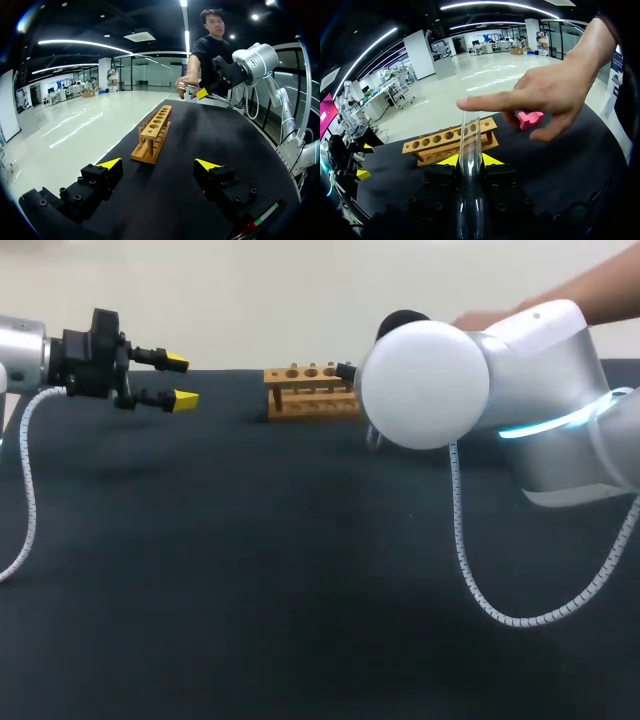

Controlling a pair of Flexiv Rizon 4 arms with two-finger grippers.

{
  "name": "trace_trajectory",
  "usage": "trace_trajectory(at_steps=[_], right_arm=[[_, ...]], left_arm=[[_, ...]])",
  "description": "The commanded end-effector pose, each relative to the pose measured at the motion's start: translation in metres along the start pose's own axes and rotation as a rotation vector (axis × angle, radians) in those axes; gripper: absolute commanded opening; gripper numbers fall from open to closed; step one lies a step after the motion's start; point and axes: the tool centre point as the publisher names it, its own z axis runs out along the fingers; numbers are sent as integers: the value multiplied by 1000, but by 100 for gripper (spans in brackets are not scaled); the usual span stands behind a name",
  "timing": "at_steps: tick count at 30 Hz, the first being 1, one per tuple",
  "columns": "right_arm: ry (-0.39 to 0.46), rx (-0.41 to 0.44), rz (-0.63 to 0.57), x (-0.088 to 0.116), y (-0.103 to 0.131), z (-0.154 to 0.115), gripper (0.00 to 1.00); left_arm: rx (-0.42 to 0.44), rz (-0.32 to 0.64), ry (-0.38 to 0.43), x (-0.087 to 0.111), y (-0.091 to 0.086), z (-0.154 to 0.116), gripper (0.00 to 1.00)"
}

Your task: Grasp the test tube, adjust it, and insert it.

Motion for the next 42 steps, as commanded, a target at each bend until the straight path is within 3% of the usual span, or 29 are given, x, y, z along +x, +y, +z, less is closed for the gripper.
trace_trajectory(at_steps=[1,16,25,42], right_arm=[[-5,-4,1,0,-1,-1,0],[-5,-4,1,0,-1,-1,0],[3,-14,-157,9,9,30,0],[37,-45,-313,17,24,76,0]], left_arm=[[-5,3,-4,1,-2,-1,100],[-5,3,-4,1,-2,-1,100],[-5,3,-4,1,-2,-1,100],[-5,3,-4,1,-2,-1,100]])
